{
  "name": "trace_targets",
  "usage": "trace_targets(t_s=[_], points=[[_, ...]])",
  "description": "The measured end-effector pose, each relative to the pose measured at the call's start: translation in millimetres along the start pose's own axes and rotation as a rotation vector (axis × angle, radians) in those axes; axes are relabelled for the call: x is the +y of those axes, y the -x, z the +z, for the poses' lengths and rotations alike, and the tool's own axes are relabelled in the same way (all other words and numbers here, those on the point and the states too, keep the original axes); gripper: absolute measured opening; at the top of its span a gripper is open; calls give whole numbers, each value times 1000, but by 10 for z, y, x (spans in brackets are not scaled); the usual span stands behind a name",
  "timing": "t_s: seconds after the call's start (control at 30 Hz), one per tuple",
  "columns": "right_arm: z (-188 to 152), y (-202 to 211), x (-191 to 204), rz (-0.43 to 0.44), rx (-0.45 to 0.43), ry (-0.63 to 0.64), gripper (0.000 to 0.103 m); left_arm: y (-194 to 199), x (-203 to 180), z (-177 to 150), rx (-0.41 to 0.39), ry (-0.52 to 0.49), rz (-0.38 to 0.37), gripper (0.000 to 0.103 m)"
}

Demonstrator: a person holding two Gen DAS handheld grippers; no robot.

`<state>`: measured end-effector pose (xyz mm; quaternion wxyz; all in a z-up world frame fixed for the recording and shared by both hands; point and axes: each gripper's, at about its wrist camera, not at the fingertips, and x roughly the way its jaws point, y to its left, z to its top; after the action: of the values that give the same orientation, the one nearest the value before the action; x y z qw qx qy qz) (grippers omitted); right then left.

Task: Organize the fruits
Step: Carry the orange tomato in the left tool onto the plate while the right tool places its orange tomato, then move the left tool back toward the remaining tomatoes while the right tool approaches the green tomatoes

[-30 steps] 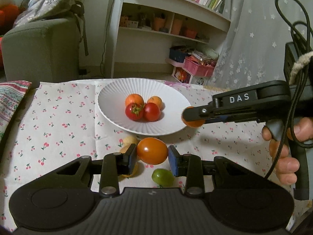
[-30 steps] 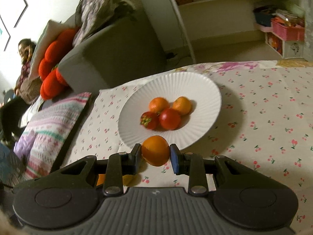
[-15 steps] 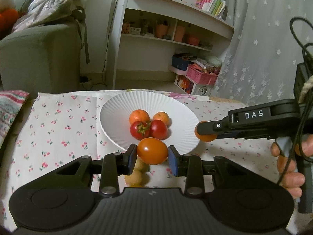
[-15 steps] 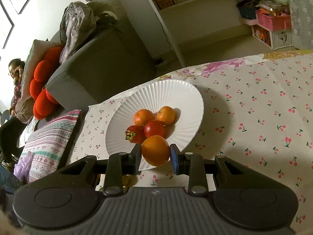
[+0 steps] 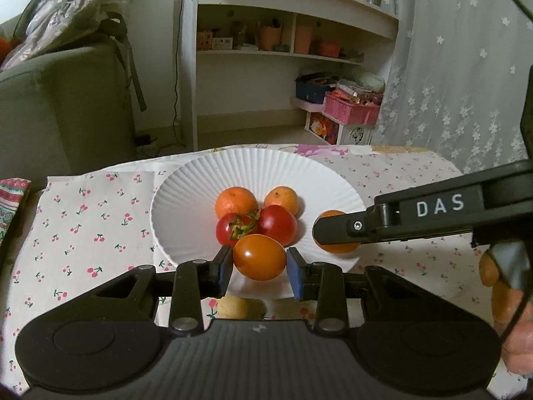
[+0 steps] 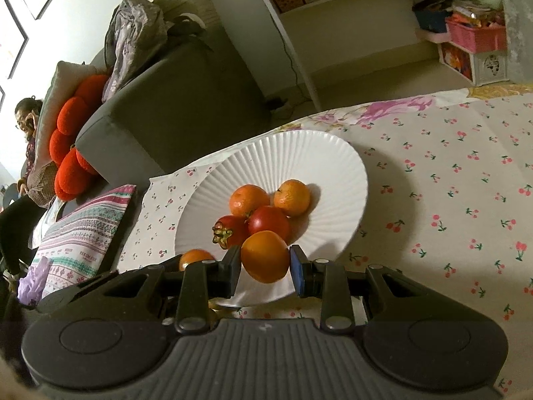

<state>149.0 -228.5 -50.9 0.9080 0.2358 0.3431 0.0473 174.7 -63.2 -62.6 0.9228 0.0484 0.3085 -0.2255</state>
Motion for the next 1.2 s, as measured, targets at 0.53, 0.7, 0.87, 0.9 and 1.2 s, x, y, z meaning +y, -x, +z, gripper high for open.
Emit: trace_targets(t_s=[0.53,0.7,0.87,0.9,1.2], points=[[62,201,-168,-20,-40,-112,43,336,360,125,-1,150,25,32],[52,189,-148,-25,-29,-122,48,493,565,130,9,234,61,32],[20,208,-58,-27,-18,-83,55,602,648,120,36,255,99,37],[11,212,-36,-24,-14,-73,56,621,652,112,42,254,104,38],[-149,256,292,-43,36,79,64,892,825,-78,91,258,185,58]])
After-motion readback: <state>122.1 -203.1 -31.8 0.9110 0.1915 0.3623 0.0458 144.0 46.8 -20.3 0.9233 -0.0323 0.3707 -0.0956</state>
